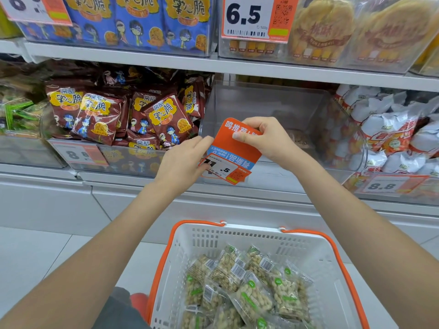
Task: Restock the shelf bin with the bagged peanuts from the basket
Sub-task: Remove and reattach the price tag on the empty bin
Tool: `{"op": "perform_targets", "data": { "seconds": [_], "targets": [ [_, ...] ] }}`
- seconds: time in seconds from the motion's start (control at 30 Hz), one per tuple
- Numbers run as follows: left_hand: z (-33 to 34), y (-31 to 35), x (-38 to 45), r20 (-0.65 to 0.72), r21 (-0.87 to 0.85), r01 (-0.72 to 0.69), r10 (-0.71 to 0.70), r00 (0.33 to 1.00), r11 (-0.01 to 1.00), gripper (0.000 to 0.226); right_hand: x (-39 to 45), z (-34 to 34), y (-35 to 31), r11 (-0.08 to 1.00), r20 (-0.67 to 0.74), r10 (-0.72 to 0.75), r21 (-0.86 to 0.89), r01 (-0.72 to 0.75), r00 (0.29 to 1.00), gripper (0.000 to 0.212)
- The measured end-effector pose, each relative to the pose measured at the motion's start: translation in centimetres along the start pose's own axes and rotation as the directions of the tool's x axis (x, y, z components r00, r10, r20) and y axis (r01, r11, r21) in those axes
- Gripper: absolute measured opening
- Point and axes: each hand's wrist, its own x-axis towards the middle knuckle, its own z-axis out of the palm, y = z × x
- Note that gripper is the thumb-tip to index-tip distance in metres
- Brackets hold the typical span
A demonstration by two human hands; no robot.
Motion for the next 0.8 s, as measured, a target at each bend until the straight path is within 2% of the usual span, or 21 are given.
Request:
{"op": "perform_targets", "data": {
  "seconds": [0.2, 0.27, 0.37, 0.43, 0.53, 0.57, 0.67, 0.7, 0.73, 0.8],
  "targets": [
    [0.9, -0.3, 0.1, -0.008, 0.099, -0.147, 0.148, 0.989, 0.984, 0.05, -0.2, -0.1, 0.4, 1.0, 0.019, 0.023, -0.022, -0.023, 1.0, 0.009],
    [0.9, -0.8, -0.1, -0.048, 0.043, -0.159, 0.161, 0.986, 0.986, 0.04, -0.2, -0.2, 0.6, 1.0, -0.004, 0.025, -0.019, -0.025, 1.0, 0.009],
    [0.3, -1.3, -0.2, -0.083, -0.144, -0.056, 0.044, 0.996, 0.988, 0.01, 0.0, -0.6, 0.9, 0.997, -0.13, 0.024, 0.079, -0.014, 0.991, 0.006],
    [-0.5, -1.6, 0.1, -0.04, -0.276, 0.045, -0.058, 0.997, 0.96, 0.003, 0.2, -1.1, 1.0, 0.992, -0.18, 0.009, 0.123, 0.013, 0.984, 0.006],
    [-2.1, -1.8, 0.5, 0.087, -0.445, 0.214, -0.195, 0.977, 0.87, 0.006, 0.3, -1.4, 0.5, 0.992, -0.184, -0.026, 0.117, 0.048, 0.982, 0.008],
    [-2.4, -1.8, 0.6, 0.121, -0.525, 0.288, -0.264, 0.957, 0.801, 0.011, 0.3, -1.3, 0.2, 0.99, -0.188, -0.043, 0.122, 0.067, 0.981, 0.007],
    [-3.0, -1.3, 1.0, 0.214, -0.789, 0.413, -0.427, 0.879, 0.456, 0.025, 0.3, -1.0, -0.3, 0.979, -0.205, -0.055, 0.181, 0.093, 0.977, 0.001],
    [-3.1, -1.2, 1.1, 0.229, -0.812, 0.421, -0.443, 0.867, 0.404, 0.028, 0.4, -1.0, -0.4, 0.978, -0.198, -0.049, 0.188, 0.086, 0.979, 0.002],
    [-3.2, -1.2, 1.2, 0.24, -0.807, 0.428, -0.436, 0.867, 0.408, 0.031, 0.4, -1.1, -0.5, 0.981, -0.172, -0.041, 0.182, 0.072, 0.984, 0.002],
    [-3.3, -1.3, 1.2, 0.274, -0.759, 0.441, -0.38, 0.884, 0.48, 0.032, 0.5, -1.4, -0.6, 0.99, -0.087, -0.024, 0.135, 0.036, 0.996, 0.006]
  ]
}}
